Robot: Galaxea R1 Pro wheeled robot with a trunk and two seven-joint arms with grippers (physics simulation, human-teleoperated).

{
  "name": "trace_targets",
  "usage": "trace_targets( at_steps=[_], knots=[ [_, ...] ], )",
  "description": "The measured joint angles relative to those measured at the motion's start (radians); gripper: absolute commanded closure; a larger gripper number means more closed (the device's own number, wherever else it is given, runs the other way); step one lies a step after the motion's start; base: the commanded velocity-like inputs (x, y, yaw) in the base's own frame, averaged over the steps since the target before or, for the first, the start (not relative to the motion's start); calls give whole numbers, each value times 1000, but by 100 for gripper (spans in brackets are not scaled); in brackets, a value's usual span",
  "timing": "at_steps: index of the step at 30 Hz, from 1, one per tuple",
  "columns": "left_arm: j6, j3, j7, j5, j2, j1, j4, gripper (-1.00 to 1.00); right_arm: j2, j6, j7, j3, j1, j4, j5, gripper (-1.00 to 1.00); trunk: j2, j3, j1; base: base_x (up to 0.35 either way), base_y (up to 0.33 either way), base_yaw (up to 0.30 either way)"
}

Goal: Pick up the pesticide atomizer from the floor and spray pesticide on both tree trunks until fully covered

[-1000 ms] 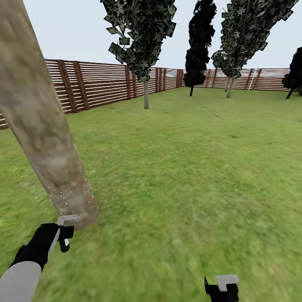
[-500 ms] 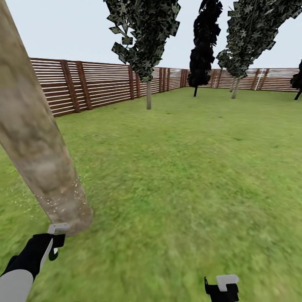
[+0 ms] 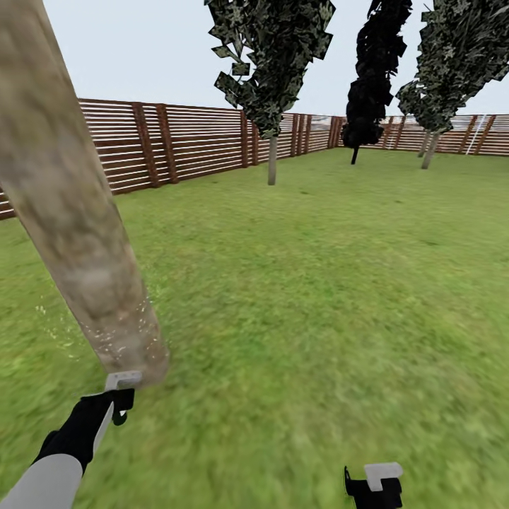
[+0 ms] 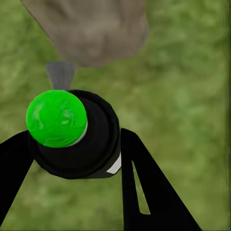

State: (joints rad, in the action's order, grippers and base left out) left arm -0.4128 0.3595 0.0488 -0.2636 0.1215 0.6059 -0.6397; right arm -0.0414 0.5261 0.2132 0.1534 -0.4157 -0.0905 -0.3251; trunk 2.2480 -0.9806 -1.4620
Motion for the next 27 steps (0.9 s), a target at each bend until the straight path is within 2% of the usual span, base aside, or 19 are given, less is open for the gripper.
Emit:
trace_targets(
  at_steps=[3, 9, 19, 24, 27],
  knots=[
    [2, -1, -35, 3, -1, 0, -5, 100, 0, 0, 0, 0, 0, 1, 0, -100, 0, 0, 0, 25, -267, 0],
    [2, 1, -39, 4, -1, 0, -7, 100, 1, 0, 0, 0, 0, 0, 0, -100, 0, 0, 0, 1, -272, 3],
    [3, 3, -38, 5, 0, 0, -8, 100, 2, 0, 0, 0, 0, 0, 0, -100, 0, 0, 0, 100, -270, 269],
    [0, 3, -40, 1, 4, 0, -6, 100, 2, 0, 0, 0, 0, 0, 0, -100, 0, 0, 0, 155, -263, 41],
    [-1, 30, -40, 2, 1, 0, -3, 100, 2, 0, 0, 0, 0, 0, 0, -100, 0, 0, 0, 156, -262, 1]
  ],
)
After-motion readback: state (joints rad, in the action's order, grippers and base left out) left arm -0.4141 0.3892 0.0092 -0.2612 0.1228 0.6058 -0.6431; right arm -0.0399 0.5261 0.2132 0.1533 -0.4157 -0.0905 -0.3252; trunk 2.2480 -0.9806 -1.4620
